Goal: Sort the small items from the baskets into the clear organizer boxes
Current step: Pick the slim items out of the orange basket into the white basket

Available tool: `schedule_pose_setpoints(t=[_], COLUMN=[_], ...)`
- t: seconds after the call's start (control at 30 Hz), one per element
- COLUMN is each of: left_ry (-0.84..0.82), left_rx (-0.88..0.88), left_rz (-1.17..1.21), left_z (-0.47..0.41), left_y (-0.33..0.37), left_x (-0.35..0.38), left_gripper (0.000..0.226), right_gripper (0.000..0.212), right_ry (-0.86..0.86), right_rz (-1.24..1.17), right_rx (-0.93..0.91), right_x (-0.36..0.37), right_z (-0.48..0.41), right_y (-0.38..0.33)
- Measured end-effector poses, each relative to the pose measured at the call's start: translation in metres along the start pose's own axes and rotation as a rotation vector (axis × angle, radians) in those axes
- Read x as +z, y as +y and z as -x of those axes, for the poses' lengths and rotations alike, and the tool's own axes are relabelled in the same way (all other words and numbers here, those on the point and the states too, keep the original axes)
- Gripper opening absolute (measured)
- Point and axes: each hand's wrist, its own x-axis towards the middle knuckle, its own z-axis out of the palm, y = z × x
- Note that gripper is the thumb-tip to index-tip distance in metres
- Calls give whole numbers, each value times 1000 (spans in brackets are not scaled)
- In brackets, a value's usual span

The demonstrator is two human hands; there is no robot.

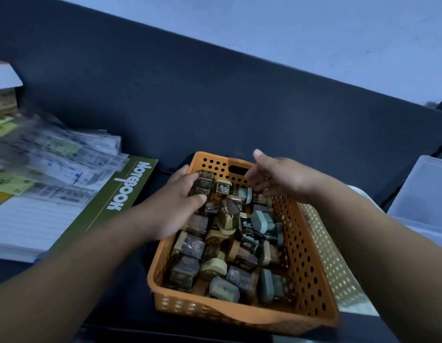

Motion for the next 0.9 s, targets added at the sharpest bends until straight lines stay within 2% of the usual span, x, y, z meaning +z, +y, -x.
schedule_pose_setpoints(t=[0.17,0.33,0.43,0.5,0.6,0.67,0.7,0.8,0.9], left_ry=[12,18,19,22,30,33,37,40,37], left_rx=[-6,-3,-9,-13,-20,-20,-18,-17,-17], left_rz=[-10,-5,2,16,40,40,47,77,64], left_z=[0,0,0,0,-1,-1,-1,-1,-1], left_y=[0,0,0,-1,-1,-1,-1,-1,0], left_x=[0,0,0,0,0,1,1,2,2], left_gripper=[59,59,57,56,54,53,53,53,55], right_gripper=[65,79,80,74,49,33,35,63,70], right_ry=[26,-17,-79,-73,-23,-71,-102,-175,-183], right_rz=[161,272,223,153,258,300,340,558,699], right_rx=[44,106,55,-24,-133,-170,-184,-200,-160], right_x=[10,12,11,15,29,40,46,61,66], right_z=[-12,-23,-21,-17,-20,-26,-30,-36,-45], right_y=[2,12,8,1,-6,-12,-15,-25,-29])
